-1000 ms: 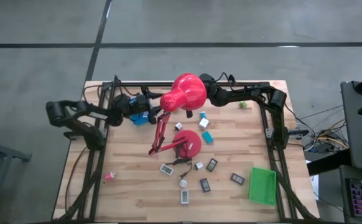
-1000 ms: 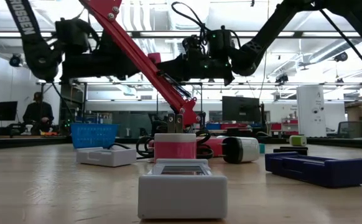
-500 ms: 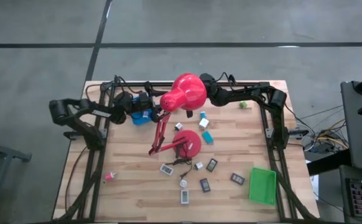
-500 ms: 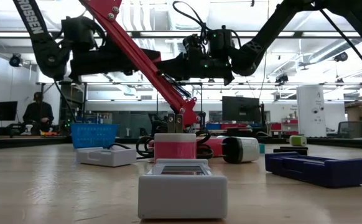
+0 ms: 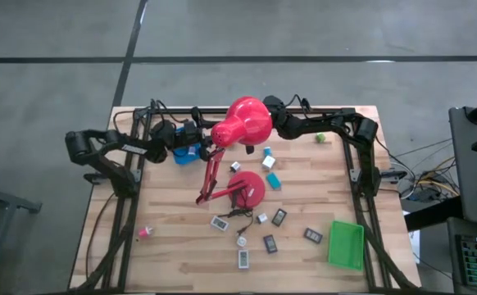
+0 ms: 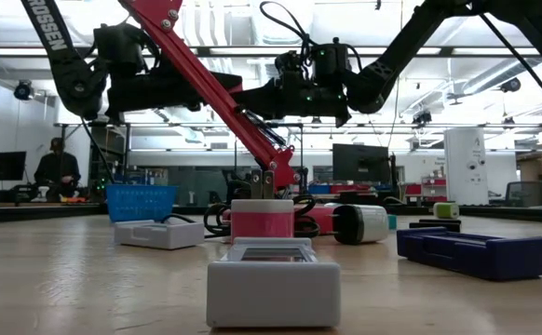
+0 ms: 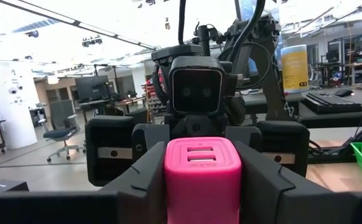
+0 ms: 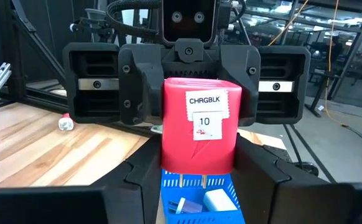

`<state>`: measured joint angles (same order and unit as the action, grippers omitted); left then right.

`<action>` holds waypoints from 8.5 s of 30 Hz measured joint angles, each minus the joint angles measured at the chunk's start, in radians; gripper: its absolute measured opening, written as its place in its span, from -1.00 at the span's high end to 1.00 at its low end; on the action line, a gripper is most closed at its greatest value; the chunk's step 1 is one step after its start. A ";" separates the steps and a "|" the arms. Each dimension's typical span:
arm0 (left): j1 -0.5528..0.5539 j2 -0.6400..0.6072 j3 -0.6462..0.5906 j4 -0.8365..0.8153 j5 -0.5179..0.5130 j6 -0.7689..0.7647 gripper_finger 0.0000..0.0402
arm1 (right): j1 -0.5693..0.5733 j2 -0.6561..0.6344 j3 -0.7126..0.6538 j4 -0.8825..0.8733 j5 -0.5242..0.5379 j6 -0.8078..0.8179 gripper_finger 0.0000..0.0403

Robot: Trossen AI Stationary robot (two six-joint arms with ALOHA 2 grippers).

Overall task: Pick & Place Office items
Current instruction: Put the pink charger adapter into the blue bin, then put the light blue digital clock into the green bin

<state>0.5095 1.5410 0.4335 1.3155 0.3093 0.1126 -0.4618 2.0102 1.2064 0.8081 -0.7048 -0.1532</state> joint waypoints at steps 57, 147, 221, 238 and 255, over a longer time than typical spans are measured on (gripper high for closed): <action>0.017 -0.111 -0.011 -0.311 -0.027 0.016 0.28 | 0.004 -0.177 -0.001 -1.009 0.201 -0.150 -0.32; 0.031 -0.406 0.033 -1.256 -0.548 -0.015 -0.04 | 0.683 -0.633 -0.386 -1.397 0.603 0.673 -0.20; 0.018 -0.898 -0.064 -1.256 -0.297 -0.011 -0.04 | 0.450 -0.263 -0.299 -1.237 0.783 0.573 0.28; 0.017 -0.903 -0.095 -1.217 -0.297 -0.009 -0.04 | 0.529 -0.393 -0.430 -1.250 0.859 0.692 0.28; 0.017 -0.903 -0.095 -1.211 -0.279 -0.012 -0.04 | 0.583 -0.848 -0.768 -1.022 1.083 0.833 0.28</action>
<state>0.5262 0.6376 0.3389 0.1044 0.0306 0.1009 0.1210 1.1620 0.4382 -0.2140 0.3786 0.6798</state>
